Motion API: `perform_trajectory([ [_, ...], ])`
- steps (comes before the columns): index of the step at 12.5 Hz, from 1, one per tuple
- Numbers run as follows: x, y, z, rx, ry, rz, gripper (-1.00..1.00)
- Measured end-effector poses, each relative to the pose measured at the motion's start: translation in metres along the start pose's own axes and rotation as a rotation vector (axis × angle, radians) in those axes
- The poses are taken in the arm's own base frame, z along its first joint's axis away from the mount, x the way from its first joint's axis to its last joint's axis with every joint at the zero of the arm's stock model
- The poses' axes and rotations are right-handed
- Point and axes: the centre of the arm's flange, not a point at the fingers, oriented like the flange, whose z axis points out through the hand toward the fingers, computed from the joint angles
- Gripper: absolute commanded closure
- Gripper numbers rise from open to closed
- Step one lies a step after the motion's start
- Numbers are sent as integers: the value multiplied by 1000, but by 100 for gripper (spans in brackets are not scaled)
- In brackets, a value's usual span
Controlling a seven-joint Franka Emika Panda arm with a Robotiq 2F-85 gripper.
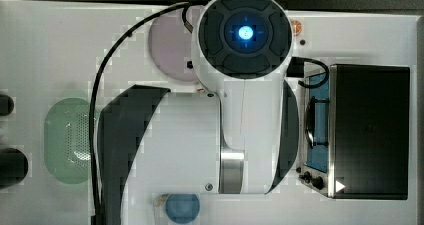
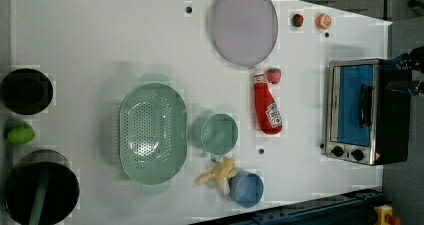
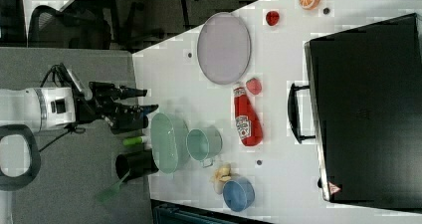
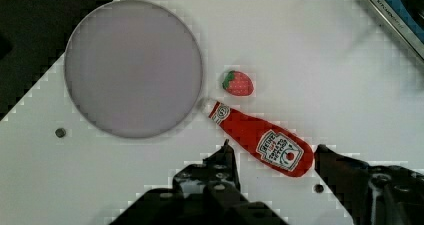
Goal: Pick Ketchup from the table and place it in strainer.
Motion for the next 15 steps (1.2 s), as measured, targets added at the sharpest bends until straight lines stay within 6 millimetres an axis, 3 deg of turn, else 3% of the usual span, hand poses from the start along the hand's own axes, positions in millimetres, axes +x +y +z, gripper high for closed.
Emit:
perform_trajectory([
  [2, -25, 29, 2, -63, -90, 16, -81],
  [3, -33, 41, -8, -64, -75, 23, -100],
  [6, -36, 55, -36, -12, -1, 40, -100],
  [8, -33, 52, -28, -1, 13, 38, -100],
  [10, -30, 45, 3, -3, 10, 20, -100],
  [11, -29, 42, 29, -15, -11, -1, -100],
  [15, -35, 37, 150, -88, -127, -265, -100],
])
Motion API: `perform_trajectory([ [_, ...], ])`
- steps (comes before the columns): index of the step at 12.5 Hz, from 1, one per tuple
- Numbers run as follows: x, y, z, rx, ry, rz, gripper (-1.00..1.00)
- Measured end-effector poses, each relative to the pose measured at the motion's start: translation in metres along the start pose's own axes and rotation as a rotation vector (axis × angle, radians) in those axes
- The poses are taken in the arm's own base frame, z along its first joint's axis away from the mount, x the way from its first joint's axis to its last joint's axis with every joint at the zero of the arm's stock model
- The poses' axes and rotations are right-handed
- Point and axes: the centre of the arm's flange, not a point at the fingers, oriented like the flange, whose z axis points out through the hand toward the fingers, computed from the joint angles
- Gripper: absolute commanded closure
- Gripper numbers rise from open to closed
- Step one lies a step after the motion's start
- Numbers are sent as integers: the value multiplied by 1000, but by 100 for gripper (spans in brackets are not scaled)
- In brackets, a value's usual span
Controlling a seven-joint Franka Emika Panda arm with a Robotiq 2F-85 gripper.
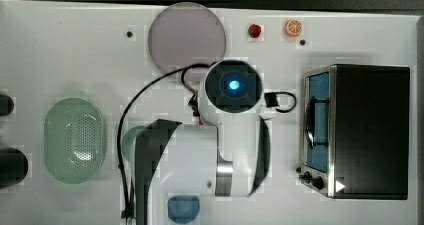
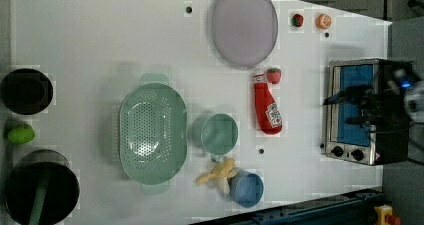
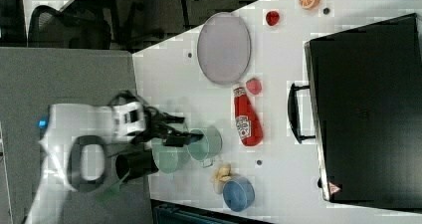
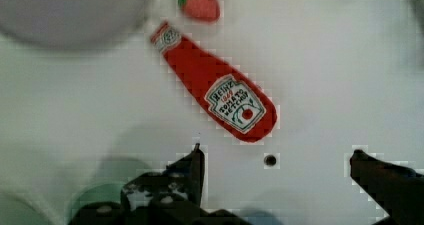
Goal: Pick Ketchup from the table and place it in strainer.
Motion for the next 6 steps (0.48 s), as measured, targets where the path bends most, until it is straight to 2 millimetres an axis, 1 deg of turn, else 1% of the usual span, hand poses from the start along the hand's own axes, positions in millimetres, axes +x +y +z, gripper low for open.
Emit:
perform_trajectory([
  [1, -2, -2, 27, -10, -21, -92, -100],
  [2, -8, -1, 50, -23, -48, -191, -100],
  [3, -12, 1, 67, -26, -61, -286, -100],
  [4, -15, 3, 77, -18, -53, -369, -100],
  [6, -13, 2, 87, -1, 28, -519, -100],
])
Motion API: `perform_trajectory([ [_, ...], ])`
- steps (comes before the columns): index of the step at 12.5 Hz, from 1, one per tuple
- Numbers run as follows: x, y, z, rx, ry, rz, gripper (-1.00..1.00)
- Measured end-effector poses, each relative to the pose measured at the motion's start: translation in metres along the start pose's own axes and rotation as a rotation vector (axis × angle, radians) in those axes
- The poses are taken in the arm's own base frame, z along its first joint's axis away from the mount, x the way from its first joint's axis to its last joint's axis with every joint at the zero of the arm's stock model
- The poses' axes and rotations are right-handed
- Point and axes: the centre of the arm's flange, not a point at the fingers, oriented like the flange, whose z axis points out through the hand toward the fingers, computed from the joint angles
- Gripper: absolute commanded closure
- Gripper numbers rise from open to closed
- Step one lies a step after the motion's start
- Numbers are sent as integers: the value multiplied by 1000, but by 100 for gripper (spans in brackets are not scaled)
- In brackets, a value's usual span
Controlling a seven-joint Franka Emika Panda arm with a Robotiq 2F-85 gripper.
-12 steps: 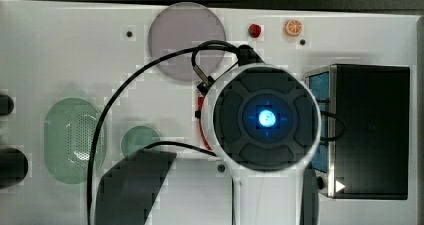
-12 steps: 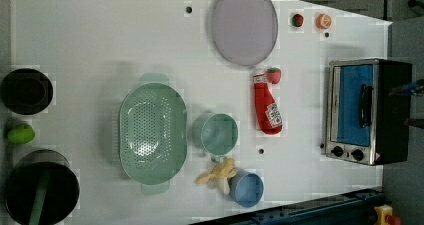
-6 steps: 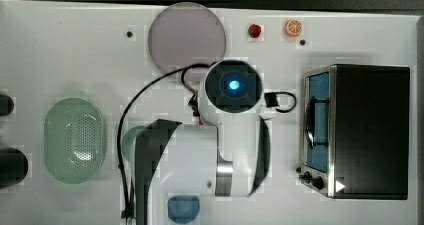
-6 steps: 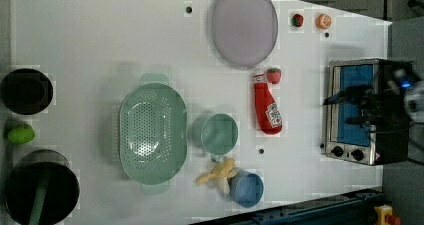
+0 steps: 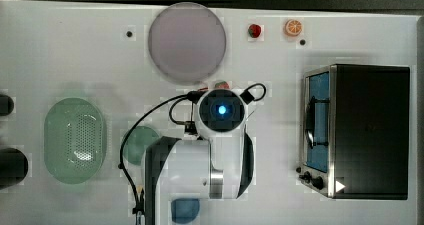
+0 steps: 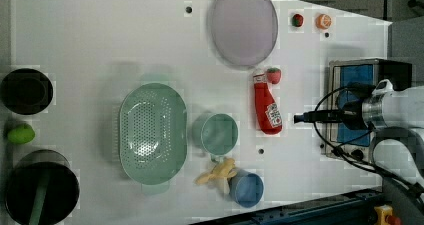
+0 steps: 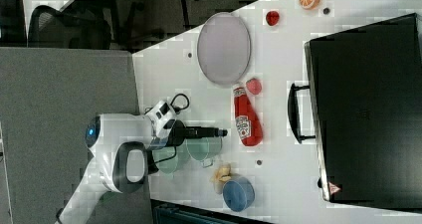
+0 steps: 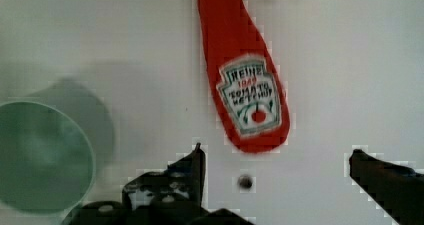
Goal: Pick Ketchup from the table and place it in strainer.
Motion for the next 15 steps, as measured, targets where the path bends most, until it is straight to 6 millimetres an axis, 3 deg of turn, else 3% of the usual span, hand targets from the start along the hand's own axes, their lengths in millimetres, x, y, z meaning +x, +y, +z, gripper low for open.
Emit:
perform_trajectory([
  [2, 4, 0, 10, 5, 85, -69, -100],
  [5, 9, 1, 37, 6, 67, -124, -100],
  [8, 18, 1, 92, -12, 66, -171, -100],
  [12, 7, -4, 157, 2, -13, -202, -100],
  [15, 6, -6, 170, 8, -25, -208, -92],
])
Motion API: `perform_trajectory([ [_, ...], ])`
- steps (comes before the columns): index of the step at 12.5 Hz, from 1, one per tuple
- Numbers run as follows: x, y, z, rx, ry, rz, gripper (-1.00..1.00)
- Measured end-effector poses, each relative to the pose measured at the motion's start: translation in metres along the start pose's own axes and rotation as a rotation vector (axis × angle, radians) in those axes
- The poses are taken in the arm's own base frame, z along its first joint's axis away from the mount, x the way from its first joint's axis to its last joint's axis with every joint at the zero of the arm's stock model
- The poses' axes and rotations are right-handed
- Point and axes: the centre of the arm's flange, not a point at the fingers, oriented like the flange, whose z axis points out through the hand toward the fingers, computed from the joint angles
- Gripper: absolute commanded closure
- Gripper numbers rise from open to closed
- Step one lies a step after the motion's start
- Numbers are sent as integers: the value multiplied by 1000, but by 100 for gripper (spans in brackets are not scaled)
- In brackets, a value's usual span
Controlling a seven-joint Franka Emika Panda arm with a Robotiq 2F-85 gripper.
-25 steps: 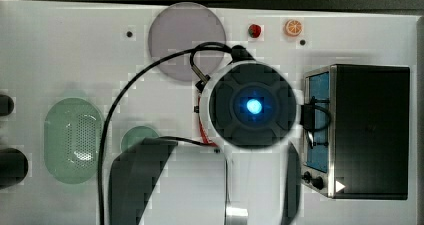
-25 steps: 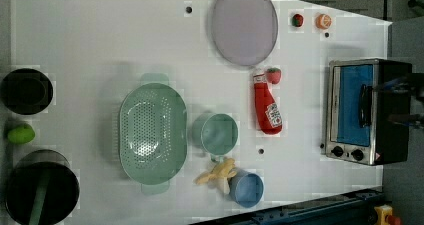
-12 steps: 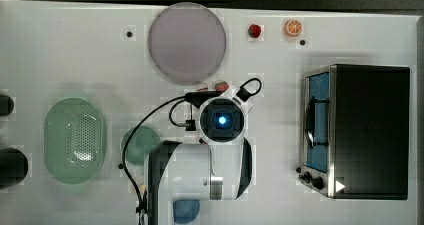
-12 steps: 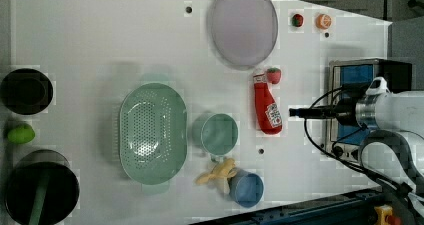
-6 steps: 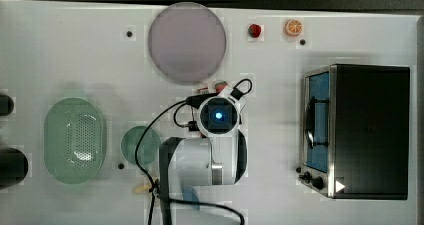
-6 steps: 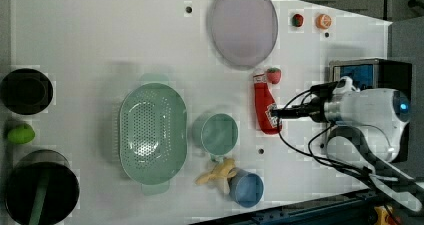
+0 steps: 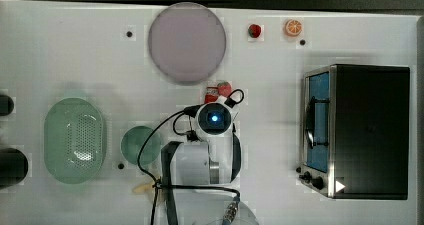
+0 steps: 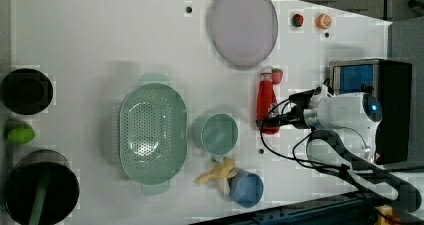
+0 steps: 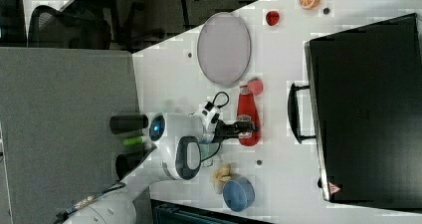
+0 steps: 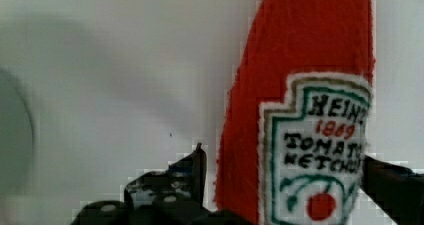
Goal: Pick Ketchup from the table and place it in strainer.
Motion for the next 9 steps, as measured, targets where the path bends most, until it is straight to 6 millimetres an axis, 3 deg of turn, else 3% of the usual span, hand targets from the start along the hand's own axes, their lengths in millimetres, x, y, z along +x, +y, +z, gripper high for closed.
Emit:
perform_trajectory([
  [3, 9, 3, 2, -6, 19, -7, -25],
  [7, 14, 5, -5, -12, 45, -9, -25],
  [9, 14, 3, -20, -17, 46, -13, -25],
])
